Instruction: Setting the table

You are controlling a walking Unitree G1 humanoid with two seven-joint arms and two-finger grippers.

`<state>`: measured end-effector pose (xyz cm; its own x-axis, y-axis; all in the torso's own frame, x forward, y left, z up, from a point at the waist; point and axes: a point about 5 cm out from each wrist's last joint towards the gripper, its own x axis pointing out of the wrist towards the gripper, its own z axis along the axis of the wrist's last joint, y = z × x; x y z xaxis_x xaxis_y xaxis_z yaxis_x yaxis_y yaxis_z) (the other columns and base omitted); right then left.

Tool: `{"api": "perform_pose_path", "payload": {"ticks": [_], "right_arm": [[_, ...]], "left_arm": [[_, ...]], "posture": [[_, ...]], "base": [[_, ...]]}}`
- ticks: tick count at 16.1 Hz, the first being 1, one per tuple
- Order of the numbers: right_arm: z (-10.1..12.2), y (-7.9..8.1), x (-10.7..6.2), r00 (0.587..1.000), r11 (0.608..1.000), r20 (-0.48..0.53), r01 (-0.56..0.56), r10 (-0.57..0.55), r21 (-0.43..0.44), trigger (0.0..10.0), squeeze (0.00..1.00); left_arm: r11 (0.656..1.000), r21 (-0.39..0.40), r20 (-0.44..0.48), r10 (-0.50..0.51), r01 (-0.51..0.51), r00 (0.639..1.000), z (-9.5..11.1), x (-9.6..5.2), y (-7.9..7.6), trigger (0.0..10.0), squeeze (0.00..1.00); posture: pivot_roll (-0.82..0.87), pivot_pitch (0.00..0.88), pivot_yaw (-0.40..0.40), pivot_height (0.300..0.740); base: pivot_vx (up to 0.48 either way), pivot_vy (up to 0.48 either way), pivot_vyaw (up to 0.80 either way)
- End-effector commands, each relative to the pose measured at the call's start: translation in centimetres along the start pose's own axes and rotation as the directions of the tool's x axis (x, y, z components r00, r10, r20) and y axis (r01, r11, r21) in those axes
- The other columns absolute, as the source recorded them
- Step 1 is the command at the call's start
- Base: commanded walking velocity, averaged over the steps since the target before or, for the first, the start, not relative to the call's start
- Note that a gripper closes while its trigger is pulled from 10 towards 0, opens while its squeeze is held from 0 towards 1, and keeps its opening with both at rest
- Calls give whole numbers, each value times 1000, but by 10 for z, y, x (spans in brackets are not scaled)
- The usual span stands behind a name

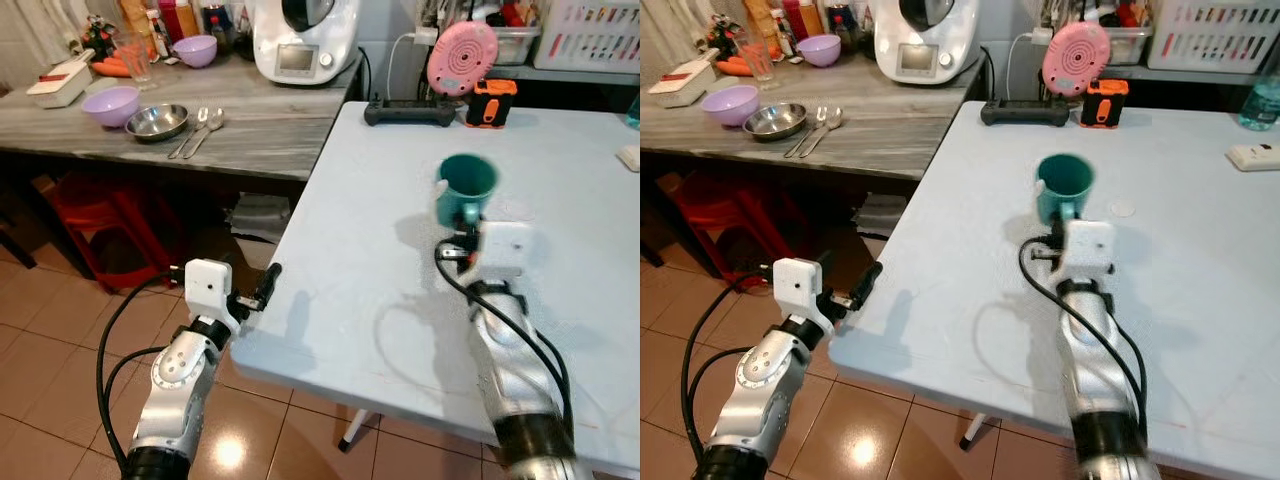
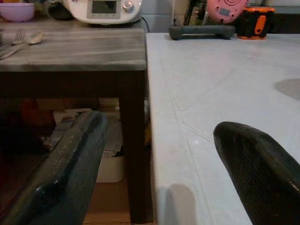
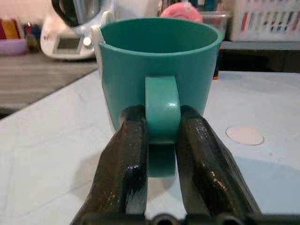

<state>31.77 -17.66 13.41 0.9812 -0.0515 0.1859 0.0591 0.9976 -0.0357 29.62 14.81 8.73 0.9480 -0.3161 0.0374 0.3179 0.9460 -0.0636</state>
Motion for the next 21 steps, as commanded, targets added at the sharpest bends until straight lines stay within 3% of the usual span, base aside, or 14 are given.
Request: {"api": "perform_pose_path", "payload": {"ticks": [1,7,21], "right_arm": [[6,5,-2,1000,1000,14,-23,22,17,10000,0],[9,5,-10,999,998,-11,-44,44,35,10000,0],[10,11,-12,997,997,-15,-71,72,38,10000,0]], "left_arm": [[1000,10,12,-5,5,1000,2,1,3,10000,0],[1000,9,37,8,-8,999,5,5,5,10000,0],[999,31,54,33,-35,998,7,9,9,10000,0]], "posture": [[-39,12,117,740],[-30,0,113,740],[-29,0,113,740]], "base": [[0,0,0],[0,343,-531],[0,480,0]]}}
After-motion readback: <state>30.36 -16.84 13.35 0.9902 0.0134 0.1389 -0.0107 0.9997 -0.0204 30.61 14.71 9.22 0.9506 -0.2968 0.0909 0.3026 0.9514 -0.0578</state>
